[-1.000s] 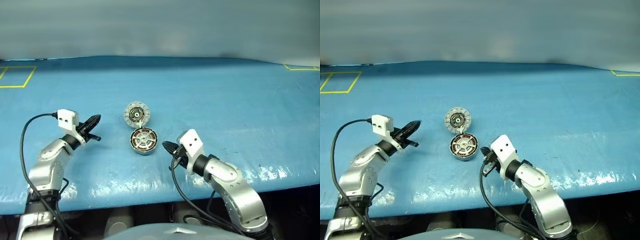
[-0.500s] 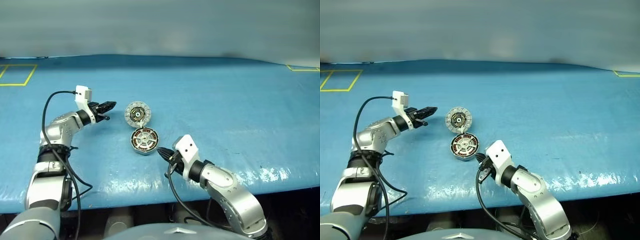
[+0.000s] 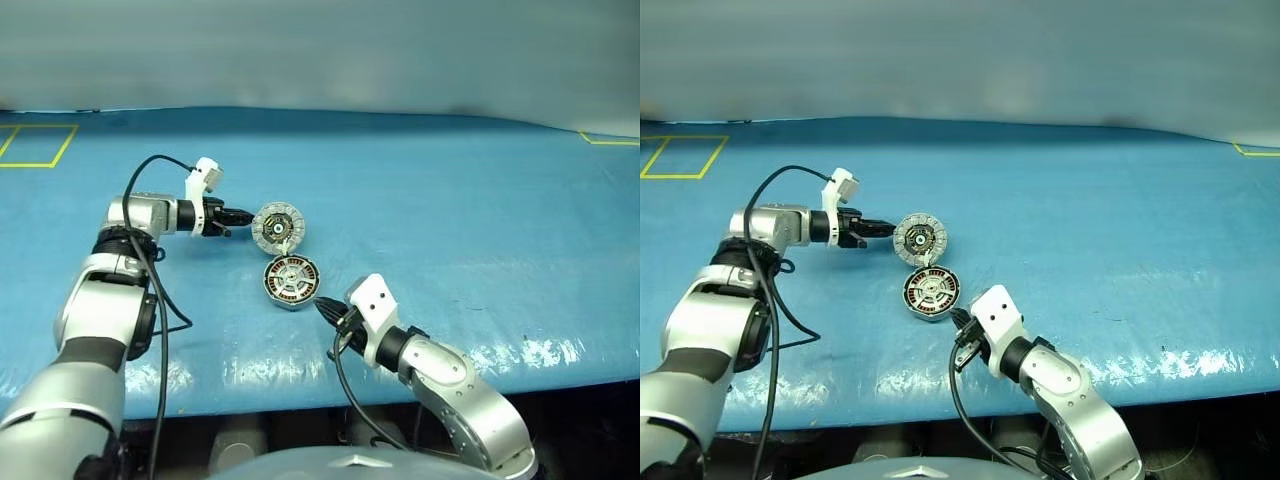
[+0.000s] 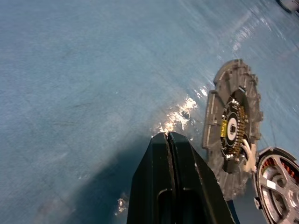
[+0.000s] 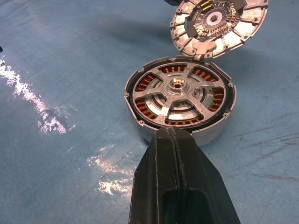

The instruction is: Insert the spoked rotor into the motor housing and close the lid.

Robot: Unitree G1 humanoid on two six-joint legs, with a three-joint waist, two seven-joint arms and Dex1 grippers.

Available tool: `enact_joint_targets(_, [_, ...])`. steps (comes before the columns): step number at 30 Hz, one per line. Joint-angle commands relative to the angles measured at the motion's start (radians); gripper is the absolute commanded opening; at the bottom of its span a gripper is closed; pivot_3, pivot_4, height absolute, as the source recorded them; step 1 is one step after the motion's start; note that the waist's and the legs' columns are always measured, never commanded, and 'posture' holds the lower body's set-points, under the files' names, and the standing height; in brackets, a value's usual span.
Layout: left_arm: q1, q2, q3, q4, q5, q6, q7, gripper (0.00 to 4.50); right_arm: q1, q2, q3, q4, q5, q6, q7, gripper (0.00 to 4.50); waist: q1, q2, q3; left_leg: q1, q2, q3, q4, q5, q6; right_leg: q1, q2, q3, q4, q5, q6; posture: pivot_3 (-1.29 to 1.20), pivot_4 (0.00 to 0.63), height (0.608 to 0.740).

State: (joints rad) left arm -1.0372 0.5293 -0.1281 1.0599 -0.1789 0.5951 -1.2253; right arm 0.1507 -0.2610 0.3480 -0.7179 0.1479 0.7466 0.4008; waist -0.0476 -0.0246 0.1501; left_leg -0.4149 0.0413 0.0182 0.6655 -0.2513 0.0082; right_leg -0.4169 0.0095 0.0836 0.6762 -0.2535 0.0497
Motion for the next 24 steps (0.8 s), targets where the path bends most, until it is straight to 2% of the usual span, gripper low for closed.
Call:
enact_joint_targets(1, [-0.053,0.000,-0.005,0.037,0.034,-0.042,-0.063,0.02,0.011,0.006,0.007,-0.054,0.018,-0.025,-0.018,0.00,0.000,0.000,0.000,0.000,0.000,0.000,0.000,0.000,0.000,0.000,0.000,0.000,0.000,0.000,0.000,0.00,0.150,0.740])
enact_joint_targets(8, [-0.076,-0.018,0.008,0.073,0.076,-0.132,-0.133,0.02,0.023,0.003,0.013,-0.056,0.016,-0.033,-0.041,0.00,0.006,0.000,0.000,-0.001,0.000,-0.001,0.000,0.000,0.000,0.000,0.000,-0.001,0.000,0.000,0.000,0.00,0.150,0.740])
enact_joint_targets(18, [-0.090,-0.049,0.042,0.068,0.059,-0.165,-0.203,0.02,0.018,0.000,0.020,-0.047,0.017,-0.037,-0.053,0.00,0.013,0.000,0.000,-0.001,0.000,-0.003,0.002,0.000,0.000,0.001,-0.001,-0.003,0.000,0.000,0.000,0.00,0.150,0.740])
enact_joint_targets(24, [-0.087,-0.067,0.015,0.050,0.083,-0.171,-0.268,0.02,0.014,0.001,0.022,-0.044,0.016,-0.036,-0.059,0.00,0.011,0.000,0.000,-0.001,0.000,-0.004,0.002,0.000,0.000,0.001,0.000,-0.003,0.001,0.001,-0.001,0.00,0.150,0.740])
